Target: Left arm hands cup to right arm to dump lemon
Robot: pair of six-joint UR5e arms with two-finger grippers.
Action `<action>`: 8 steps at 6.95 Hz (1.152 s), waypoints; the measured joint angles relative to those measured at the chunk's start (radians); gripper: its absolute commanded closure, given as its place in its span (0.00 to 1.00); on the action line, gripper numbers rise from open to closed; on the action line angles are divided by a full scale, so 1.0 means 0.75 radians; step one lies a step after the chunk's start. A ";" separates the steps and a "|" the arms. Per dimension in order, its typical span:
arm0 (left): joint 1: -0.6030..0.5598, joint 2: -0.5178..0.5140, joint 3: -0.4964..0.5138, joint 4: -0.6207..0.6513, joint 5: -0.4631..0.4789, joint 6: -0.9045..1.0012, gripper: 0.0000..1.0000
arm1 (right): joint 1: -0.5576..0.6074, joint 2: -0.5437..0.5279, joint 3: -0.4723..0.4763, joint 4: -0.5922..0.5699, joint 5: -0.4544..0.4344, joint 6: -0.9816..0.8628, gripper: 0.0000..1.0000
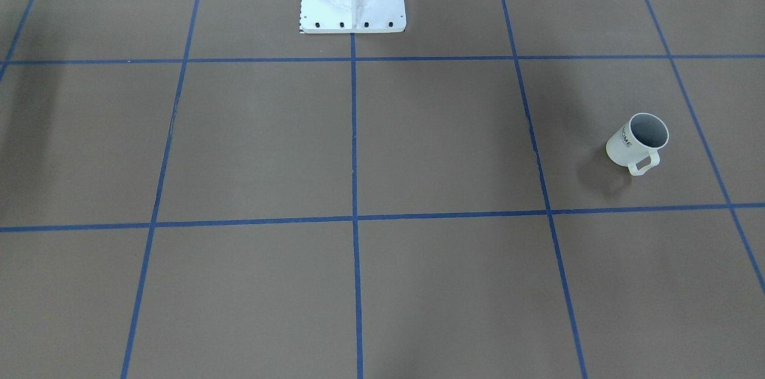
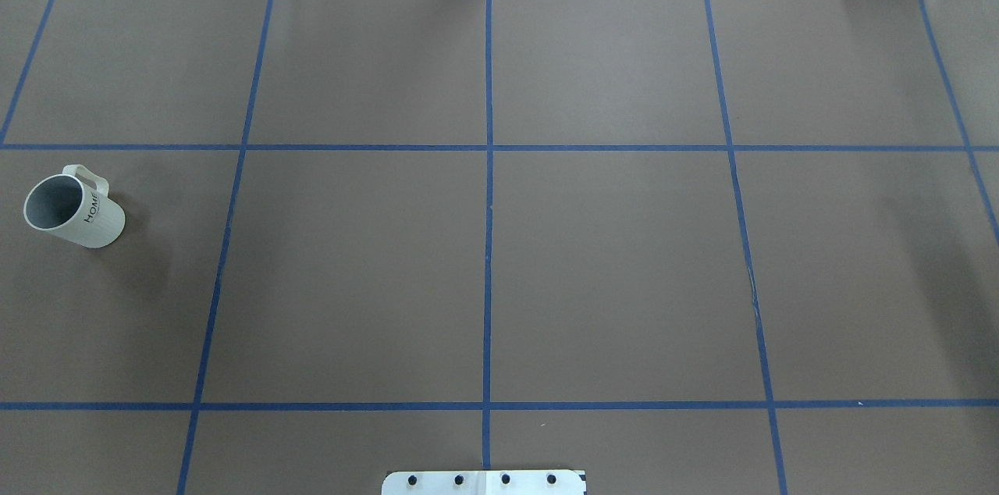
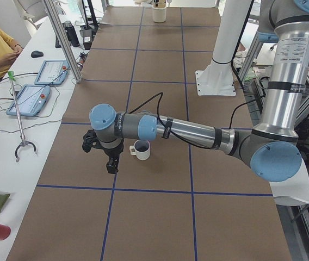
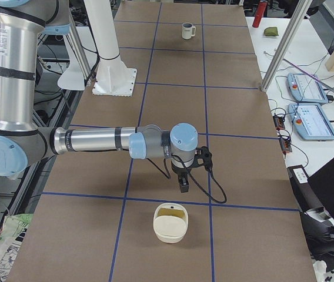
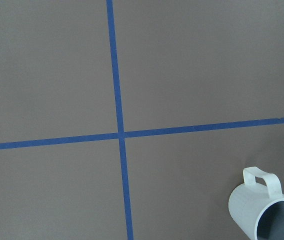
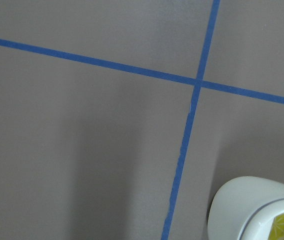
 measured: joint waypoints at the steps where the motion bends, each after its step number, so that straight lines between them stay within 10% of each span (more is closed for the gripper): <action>1: -0.002 0.011 -0.006 -0.005 -0.015 0.000 0.00 | 0.000 -0.009 0.010 0.003 0.005 -0.001 0.00; 8: -0.003 0.083 -0.163 -0.037 -0.033 -0.009 0.00 | 0.000 -0.033 0.042 0.014 0.012 -0.001 0.00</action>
